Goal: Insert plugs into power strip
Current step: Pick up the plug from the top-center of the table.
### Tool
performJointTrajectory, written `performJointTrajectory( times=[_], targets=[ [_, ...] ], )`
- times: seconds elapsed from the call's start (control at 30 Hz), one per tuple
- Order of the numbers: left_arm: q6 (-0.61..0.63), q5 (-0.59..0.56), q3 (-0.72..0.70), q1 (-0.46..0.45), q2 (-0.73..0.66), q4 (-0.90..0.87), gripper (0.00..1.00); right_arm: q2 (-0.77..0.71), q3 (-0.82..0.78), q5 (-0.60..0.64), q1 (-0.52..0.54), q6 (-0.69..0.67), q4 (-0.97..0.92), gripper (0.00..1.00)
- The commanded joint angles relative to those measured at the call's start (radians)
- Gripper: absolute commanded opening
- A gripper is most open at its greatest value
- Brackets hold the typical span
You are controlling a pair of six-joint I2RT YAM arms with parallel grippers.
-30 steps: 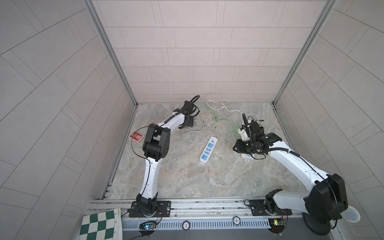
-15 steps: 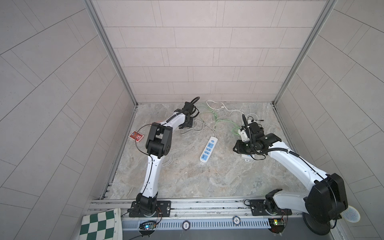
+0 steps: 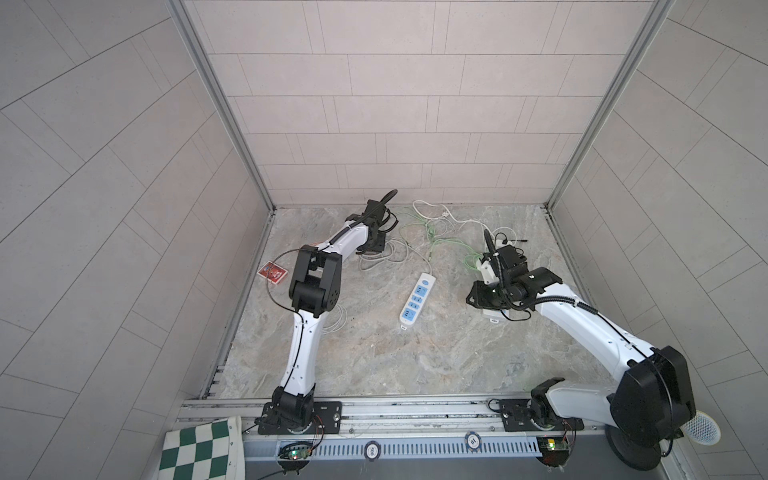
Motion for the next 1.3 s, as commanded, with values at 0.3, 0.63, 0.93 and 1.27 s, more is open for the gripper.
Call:
performJointTrajectory(
  times=[0.3,0.63,0.93,1.27],
  targets=[
    [0.021,0.116,-0.373,-0.006,-0.47,0.287,0.35,-0.033,0.088,-0.03,0.01,-0.007,-0.017,0.31],
    [0.069,0.146,-0.826,-0.063,-0.652,0.895,0.35,-0.067,0.081,-0.103,0.024,0.018,0.063,0.31],
    [0.098,0.381,-1.18,-0.125,-0.85,1.345,0.37,0.016,0.117,-0.259,0.028,0.173,0.246,0.31],
    [0.155,0.47,-1.274,-0.216,-0.843,1.447,0.37,0.191,0.328,-0.178,0.141,0.151,0.206,0.35]
  ],
)
